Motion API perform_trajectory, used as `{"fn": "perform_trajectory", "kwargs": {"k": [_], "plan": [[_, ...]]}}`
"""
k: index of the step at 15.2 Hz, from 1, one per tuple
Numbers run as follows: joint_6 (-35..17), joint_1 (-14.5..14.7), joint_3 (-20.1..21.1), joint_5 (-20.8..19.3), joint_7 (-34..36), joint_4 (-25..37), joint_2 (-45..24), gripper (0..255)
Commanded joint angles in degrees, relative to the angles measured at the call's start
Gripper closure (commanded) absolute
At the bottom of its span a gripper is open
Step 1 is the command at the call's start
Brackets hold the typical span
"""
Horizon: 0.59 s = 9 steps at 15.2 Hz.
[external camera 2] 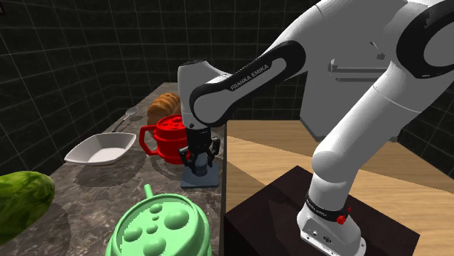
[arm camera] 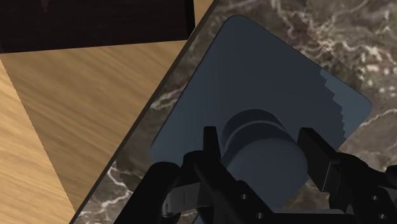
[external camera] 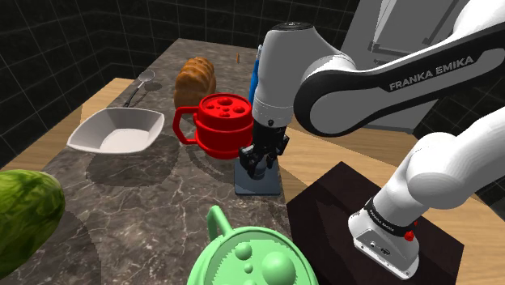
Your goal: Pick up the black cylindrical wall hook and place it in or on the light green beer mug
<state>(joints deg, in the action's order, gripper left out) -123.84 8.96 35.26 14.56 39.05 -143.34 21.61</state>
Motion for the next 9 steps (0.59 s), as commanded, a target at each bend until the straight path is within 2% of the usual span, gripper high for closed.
{"fn": "perform_trajectory", "kwargs": {"k": [1,3,9], "plan": [[0.0,0.0,0.0,0.0,0.0,0.0,0.0,255],[0.0,0.0,0.0,0.0,0.0,0.0,0.0,255],[5.2,0.3,-1.4,0.2,-0.5,2.9,2.4,255]]}}
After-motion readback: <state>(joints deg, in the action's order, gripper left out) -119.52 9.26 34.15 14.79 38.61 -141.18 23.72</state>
